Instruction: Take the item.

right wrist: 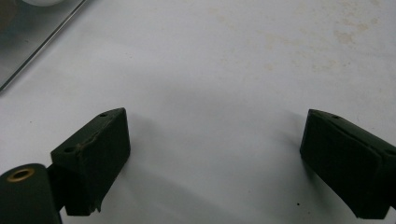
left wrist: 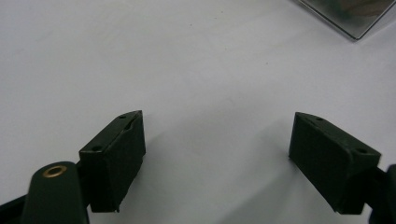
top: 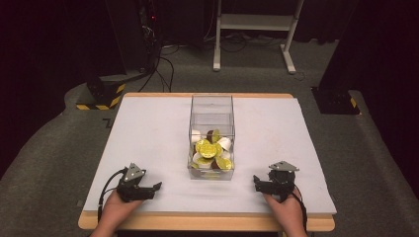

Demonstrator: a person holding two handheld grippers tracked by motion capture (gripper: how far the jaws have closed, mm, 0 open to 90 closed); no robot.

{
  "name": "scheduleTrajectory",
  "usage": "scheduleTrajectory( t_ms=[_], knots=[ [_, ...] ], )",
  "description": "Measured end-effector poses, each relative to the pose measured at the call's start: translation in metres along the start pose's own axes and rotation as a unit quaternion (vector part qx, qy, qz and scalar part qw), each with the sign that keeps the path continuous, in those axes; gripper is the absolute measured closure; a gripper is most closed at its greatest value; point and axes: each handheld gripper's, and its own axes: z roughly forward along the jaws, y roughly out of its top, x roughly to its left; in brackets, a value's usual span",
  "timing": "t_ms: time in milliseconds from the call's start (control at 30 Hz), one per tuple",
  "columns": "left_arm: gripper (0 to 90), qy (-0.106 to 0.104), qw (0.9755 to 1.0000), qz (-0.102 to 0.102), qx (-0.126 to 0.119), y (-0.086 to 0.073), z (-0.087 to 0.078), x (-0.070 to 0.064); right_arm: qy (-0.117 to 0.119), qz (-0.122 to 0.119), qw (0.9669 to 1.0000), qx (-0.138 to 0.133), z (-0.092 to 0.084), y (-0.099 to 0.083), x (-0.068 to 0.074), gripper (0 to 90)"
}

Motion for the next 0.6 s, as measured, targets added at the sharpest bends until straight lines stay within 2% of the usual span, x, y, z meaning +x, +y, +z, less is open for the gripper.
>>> scheduleTrajectory(
  t_ms=[133, 167, 233, 267, 333, 433, 600],
  knots=[
    [16.0, 0.002, 1.0, -0.005, 0.008, 0.003, 0.0, 0.001, 0.0, 0.0, 1.0, 0.0, 0.0, 0.0, 0.0, 8.3],
    [16.1, -0.001, 0.9999, -0.012, 0.0, 0.004, -0.001, 0.001, 0.001, 0.001, 1.0, 0.0, 0.0, 0.0, 0.0, 8.3],
    [16.1, -0.002, 1.0, -0.004, 0.001, 0.005, -0.003, 0.002, 0.001, 0.001, 1.0, 0.0, 0.0, 0.0, 0.0, 8.4],
    [16.1, 0.0, 1.0, 0.007, -0.006, 0.006, -0.005, 0.002, 0.001, 0.001, 1.0, 0.0, 0.0, 0.0, 0.0, 8.4],
    [16.2, 0.003, 0.9999, 0.011, -0.012, 0.007, -0.008, 0.002, 0.003, 0.001, 1.0, 0.0, 0.0, 0.0, -0.001, 8.4],
    [16.3, 0.002, 0.9997, -0.001, -0.023, 0.008, -0.009, 0.001, 0.004, 0.002, 1.0, -0.001, 0.0, 0.0, -0.001, 8.3],
    [15.5, 0.0, 0.9994, 0.025, -0.023, 0.01, -0.013, 0.0, 0.002, 0.0, 1.0, -0.001, 0.0, 0.0, -0.001, 8.3]
  ],
)
